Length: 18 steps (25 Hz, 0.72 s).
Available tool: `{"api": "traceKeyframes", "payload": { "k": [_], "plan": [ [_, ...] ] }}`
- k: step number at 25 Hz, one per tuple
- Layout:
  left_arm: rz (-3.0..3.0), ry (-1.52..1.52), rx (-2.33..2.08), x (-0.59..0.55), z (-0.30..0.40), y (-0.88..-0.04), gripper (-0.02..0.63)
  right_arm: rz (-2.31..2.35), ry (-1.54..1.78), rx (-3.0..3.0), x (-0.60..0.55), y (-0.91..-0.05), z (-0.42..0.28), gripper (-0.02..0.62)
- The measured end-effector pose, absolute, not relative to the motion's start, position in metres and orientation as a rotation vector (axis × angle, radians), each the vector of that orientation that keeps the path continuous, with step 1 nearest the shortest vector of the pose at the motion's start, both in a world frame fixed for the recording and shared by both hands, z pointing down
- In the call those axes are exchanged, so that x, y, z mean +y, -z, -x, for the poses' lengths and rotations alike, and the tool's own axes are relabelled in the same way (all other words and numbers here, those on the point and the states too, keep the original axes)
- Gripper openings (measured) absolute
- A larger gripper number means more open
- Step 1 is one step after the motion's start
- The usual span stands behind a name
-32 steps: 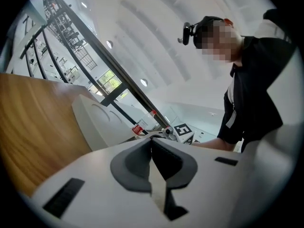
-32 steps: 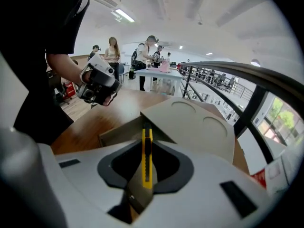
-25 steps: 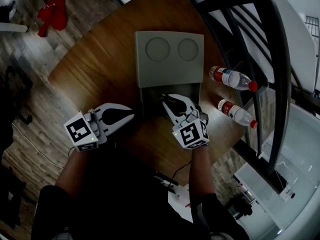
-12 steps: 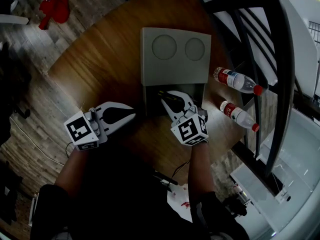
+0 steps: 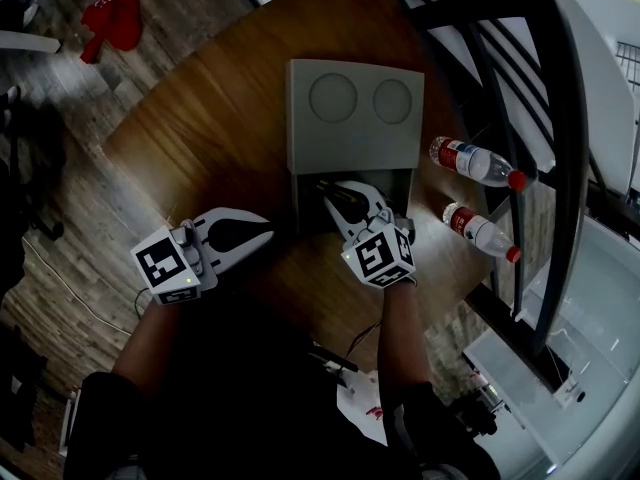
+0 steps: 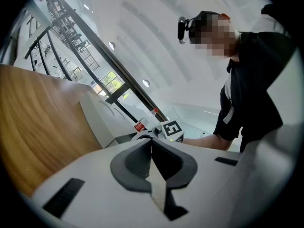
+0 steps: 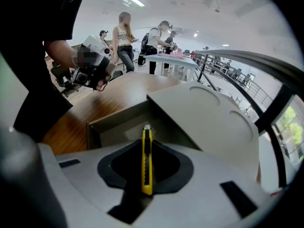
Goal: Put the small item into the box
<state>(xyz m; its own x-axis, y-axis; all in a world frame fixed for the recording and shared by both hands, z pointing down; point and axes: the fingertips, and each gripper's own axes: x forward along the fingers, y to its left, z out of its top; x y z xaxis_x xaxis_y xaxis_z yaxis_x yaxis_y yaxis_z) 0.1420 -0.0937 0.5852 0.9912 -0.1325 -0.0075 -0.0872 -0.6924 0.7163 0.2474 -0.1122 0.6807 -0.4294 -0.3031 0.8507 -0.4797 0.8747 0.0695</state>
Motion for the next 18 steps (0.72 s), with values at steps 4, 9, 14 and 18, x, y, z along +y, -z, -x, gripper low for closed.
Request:
{"api": "traceKeyframes", "payload": {
  "k": [4, 9, 14, 18],
  "plan": [
    [-2.339, 0.080, -0.164, -0.097, -0.137, -0.586, 0.017, -0.583, -0.253, -2.051, -0.115, -0.682, -0.249, 0.075],
    [-2.346, 0.077, -0.144, -0.093, -0.135, -0.583, 0.017, -0.600, -0.353, -2.090, -0.112, -0.686, -0.252, 0.075],
    [-2.362, 0.076, -0.118, -0.096, -0.130, -0.572, 0.017, -0.626, -0.439, -2.148, -0.108, -0.683, -0.248, 0.114],
    [-2.388, 0.058, -0.098, -0.107, -0.122, -0.561, 0.017, -0.684, -0.426, -2.128, -0.110, -0.666, -0.246, 0.117]
  ]
}}
